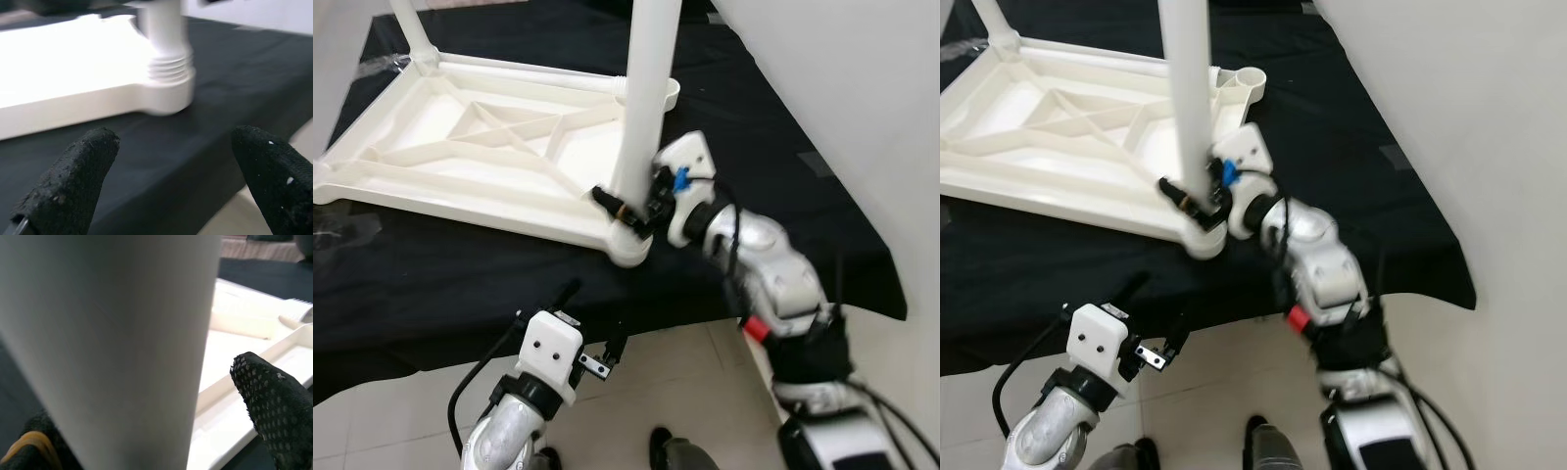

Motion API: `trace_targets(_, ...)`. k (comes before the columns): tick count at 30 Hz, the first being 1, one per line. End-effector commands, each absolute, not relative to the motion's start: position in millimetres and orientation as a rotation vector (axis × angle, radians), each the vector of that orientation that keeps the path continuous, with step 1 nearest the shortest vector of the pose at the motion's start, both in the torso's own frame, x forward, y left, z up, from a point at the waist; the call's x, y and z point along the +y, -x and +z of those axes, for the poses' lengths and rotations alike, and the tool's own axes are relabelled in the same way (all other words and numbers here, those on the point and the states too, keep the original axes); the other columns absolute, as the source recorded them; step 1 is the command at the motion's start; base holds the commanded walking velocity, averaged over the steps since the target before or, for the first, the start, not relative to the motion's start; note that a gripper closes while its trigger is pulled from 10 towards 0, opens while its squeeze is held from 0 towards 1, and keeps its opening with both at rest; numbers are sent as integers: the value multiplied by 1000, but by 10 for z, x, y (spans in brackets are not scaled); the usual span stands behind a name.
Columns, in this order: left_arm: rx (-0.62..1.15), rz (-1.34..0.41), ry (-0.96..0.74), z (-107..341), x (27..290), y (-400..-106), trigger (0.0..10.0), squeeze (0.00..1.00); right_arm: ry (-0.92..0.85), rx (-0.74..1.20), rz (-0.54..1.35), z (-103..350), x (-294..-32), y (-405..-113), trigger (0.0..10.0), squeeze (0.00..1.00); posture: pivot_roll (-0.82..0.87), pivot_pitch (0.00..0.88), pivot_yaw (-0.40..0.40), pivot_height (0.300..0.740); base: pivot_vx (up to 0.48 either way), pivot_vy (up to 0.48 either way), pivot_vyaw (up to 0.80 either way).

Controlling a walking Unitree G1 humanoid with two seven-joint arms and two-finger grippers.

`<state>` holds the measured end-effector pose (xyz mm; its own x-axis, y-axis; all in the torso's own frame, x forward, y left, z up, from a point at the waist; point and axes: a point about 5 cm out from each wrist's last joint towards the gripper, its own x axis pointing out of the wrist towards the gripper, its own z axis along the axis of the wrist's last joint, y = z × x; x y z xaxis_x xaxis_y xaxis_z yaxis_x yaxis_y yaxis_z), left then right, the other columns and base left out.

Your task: Building children table

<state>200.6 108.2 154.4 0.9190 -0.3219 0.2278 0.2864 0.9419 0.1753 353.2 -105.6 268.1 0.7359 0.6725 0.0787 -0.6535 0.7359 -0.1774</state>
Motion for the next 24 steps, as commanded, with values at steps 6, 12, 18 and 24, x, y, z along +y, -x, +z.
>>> trace_targets(6,-266,-149,-186,1569,1232,-1905,10000,0,170,-237,964,2887,-1146,-3523,10000,0,-2,251,-58,740,0,0,0)
trace_targets(12,-256,-137,-180,1537,1258,-1869,10000,0,207,-255,1056,2941,-1163,-3549,10000,0,1,245,-60,740,0,0,0)
trace_targets(18,-257,-144,-175,1500,1235,-1913,10000,0,214,-260,1130,2951,-1121,-3598,0,0,-3,235,-64,740,0,0,0)
trace_targets(24,-253,-157,-178,1485,1229,-1905,10000,0,201,-242,1181,2830,-1077,-3585,0,0,-1,248,-63,740,0,0,0)
